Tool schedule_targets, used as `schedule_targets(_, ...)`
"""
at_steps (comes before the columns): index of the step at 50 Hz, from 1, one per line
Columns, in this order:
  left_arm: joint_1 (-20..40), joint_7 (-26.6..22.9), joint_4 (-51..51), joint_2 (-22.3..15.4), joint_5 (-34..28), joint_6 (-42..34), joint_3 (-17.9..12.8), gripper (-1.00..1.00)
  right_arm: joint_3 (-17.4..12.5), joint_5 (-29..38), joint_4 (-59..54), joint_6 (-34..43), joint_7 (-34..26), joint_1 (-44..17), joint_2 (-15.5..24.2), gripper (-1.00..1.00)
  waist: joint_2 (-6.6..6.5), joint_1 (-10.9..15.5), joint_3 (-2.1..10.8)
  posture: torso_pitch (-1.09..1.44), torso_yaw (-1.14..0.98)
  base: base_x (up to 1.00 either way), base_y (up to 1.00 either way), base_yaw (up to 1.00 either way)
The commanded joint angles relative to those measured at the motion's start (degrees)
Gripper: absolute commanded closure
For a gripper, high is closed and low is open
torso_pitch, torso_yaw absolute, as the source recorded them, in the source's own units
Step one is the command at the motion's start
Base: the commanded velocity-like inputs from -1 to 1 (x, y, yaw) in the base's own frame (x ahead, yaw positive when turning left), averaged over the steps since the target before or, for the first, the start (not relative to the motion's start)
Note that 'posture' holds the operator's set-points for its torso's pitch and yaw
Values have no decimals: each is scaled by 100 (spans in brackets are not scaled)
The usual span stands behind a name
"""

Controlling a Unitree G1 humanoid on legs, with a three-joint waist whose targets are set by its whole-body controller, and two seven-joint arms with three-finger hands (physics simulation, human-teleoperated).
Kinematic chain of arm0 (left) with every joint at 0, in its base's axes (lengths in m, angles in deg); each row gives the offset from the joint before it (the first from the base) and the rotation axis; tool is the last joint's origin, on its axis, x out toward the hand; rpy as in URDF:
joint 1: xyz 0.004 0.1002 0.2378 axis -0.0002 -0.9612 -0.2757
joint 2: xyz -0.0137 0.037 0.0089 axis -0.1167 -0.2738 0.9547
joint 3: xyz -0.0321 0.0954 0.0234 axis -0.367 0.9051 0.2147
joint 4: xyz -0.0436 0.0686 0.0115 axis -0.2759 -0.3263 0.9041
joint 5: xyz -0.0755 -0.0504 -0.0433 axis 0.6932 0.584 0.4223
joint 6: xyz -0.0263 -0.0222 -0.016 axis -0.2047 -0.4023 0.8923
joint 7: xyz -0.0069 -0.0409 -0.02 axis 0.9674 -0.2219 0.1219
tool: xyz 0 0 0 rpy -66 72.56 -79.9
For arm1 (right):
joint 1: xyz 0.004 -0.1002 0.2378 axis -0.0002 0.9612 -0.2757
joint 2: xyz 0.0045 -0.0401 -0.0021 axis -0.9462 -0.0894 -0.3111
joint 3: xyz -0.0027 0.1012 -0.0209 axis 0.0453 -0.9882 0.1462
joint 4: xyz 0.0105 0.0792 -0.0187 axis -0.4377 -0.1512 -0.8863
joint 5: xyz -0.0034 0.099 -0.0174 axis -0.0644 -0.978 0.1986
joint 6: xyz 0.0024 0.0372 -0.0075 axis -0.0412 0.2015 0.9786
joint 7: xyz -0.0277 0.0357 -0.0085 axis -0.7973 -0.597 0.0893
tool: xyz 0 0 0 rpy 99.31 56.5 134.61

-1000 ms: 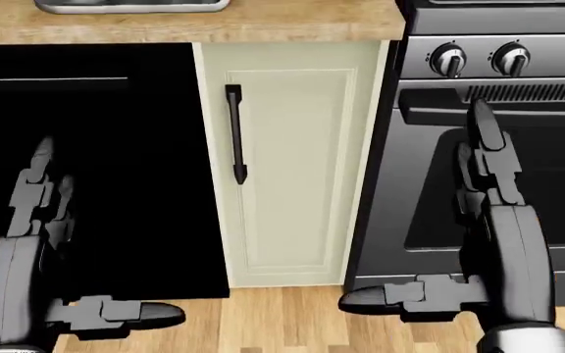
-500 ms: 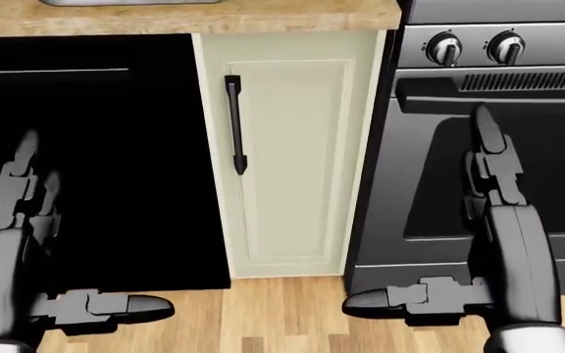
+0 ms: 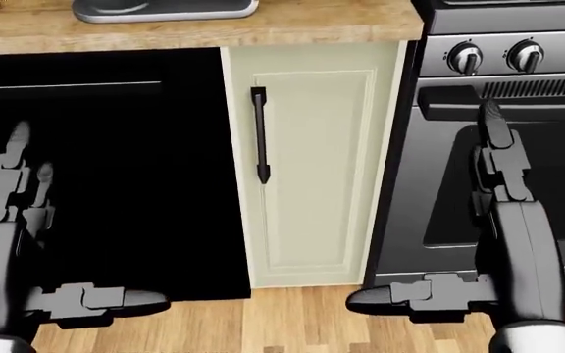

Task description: Place the bread in the stand mixer bowl.

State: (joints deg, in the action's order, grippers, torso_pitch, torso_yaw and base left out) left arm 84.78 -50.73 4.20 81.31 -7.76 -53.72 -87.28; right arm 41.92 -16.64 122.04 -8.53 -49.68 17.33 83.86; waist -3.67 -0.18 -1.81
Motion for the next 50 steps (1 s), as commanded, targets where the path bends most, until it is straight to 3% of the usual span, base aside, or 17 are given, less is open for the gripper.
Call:
schedule_targets(1, 88, 27, 147, -36, -6, 172, -35, -100, 21, -21, 119, -172, 0, -66, -8, -100, -188, 11, 131, 0, 0, 0, 10, 0)
schedule_targets(2, 87, 27, 145, -36, -5, 177, -35, -100, 19, -21, 123, -171, 1, -64, -7, -100, 75, 75, 73, 0, 0, 0, 9, 0)
schedule_targets(4, 93, 23, 154, -41, 0, 167, -42, -100, 13, -15, 144, -156, -6, -53, -2, -100, 4, 51, 54, 0, 0, 0, 13, 0)
schedule_targets(10, 90, 11, 170, -41, 10, 185, -31, -100, 37, 4, 145, -147, 2, -58, -10, -100, 462, 12, 25, 0, 0, 0, 19, 0)
schedule_targets(12, 110, 11, 192, -49, 23, 152, -55, -100, 51, 18, 154, -134, 8, -59, -13, -100, 752, 1, 99, 0, 0, 0, 20, 0)
schedule_targets(21, 116, 13, 228, -52, 2, 140, -48, -100, 32, 9, 143, -162, 3, -42, -10, -100, 389, -20, 35, 0, 0, 0, 19, 0)
schedule_targets(23, 110, 16, 185, -49, -10, 190, -44, -100, 33, 8, 150, -158, 3, -35, -13, -100, 177, -37, 32, 0, 0, 0, 20, 0)
schedule_targets(25, 121, 16, 184, -55, -10, 186, -52, -100, 36, 12, 165, -145, 3, -35, -14, -100, -270, -19, 162, 0, 0, 0, 20, 0)
schedule_targets(26, 124, 15, 192, -55, -4, 176, -57, -100, 38, 13, 169, -142, 3, -36, -14, -100, -5, 27, 93, 0, 0, 0, 20, 0)
schedule_targets(28, 118, 15, 189, -54, -7, 187, -56, -100, 40, 15, 168, -144, 3, -34, -14, -100, -5, 27, 71, 0, 0, 0, 19, 0)
schedule_targets(33, 99, 9, 226, -43, -8, 175, -41, -100, 34, 5, 176, -143, 5, -29, -20, -100, 281, 14, 55, 0, 0, 0, 20, 0)
schedule_targets(36, 70, 8, 250, -30, -32, 191, -6, -100, 34, 4, 188, -134, 13, -21, -23, -100, 505, 9, 41, 0, 0, 0, 19, 0)
schedule_targets(38, 97, 4, 258, -39, -13, 165, -37, -100, 26, 1, 191, -131, 14, -24, -19, -100, 791, -2, 108, 0, 0, 0, 20, 0)
schedule_targets(39, 101, 7, 271, -37, -5, 153, -42, -100, 22, -3, 187, -133, 16, -25, -19, -100, 651, -42, 77, 0, 0, 0, 20, 0)
schedule_targets(45, 97, 9, 275, -35, -2, 164, -41, -100, 1, -33, 189, -128, 29, -18, -22, -100, 527, -18, 85, 0, 0, 0, 19, 0)
schedule_targets(48, 107, 20, 341, -37, 4, 104, -46, -100, -6, -34, 194, -111, 34, -13, -18, -100, 305, -27, 21, 0, 0, 0, 19, 0)
schedule_targets(50, 96, 19, 315, -34, 7, 152, -46, -100, -16, -43, 198, -106, 33, -16, -15, -100, 1, -43, 74, 0, 0, 0, 19, 0)
